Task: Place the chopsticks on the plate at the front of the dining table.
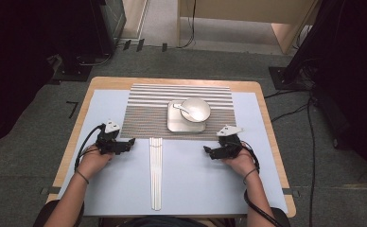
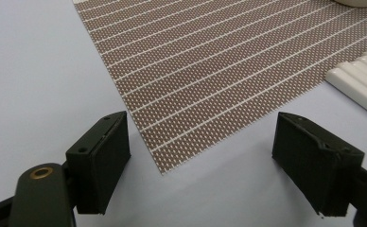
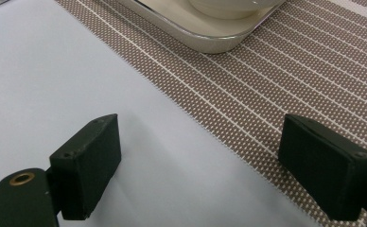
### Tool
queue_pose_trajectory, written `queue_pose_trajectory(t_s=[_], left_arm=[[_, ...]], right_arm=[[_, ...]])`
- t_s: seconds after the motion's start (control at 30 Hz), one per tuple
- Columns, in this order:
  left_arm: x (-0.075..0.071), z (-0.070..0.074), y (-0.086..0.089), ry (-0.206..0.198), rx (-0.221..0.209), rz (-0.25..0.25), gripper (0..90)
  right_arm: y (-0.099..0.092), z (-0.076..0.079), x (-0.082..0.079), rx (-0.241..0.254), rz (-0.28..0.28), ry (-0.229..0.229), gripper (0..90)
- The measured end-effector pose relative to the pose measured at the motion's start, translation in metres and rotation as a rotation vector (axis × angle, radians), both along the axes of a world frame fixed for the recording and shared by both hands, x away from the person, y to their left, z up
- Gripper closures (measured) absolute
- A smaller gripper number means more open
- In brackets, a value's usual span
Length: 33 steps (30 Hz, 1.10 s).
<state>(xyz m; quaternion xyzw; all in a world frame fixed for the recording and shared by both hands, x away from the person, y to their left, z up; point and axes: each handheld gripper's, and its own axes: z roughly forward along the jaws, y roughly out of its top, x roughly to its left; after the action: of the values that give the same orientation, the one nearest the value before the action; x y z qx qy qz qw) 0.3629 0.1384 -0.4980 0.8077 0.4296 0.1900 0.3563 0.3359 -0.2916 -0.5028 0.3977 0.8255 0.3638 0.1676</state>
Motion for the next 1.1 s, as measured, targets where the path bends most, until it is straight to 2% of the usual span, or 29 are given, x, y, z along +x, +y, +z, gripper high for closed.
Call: queue_pose_trajectory(t_s=[0.2,0.53,1.1], left_arm=[[-0.0006,-0.0002,-0.0016,0.009,0.012,0.056,13.0],[0.0007,-0.0009,-0.001,0.014,0.0,0.056,11.8],[0.0005,-0.0006,-0.0014,0.017,0.006,0.056,11.5]], right_arm=[[0.0,0.0,0.0,0.001,-0.002,0.002,13.3],[0.0001,-0.0002,0.0001,0.001,-0.002,-0.001,13.3],[0.0001,-0.0002,0.0001,0.001,-0.002,0.0,13.3]])
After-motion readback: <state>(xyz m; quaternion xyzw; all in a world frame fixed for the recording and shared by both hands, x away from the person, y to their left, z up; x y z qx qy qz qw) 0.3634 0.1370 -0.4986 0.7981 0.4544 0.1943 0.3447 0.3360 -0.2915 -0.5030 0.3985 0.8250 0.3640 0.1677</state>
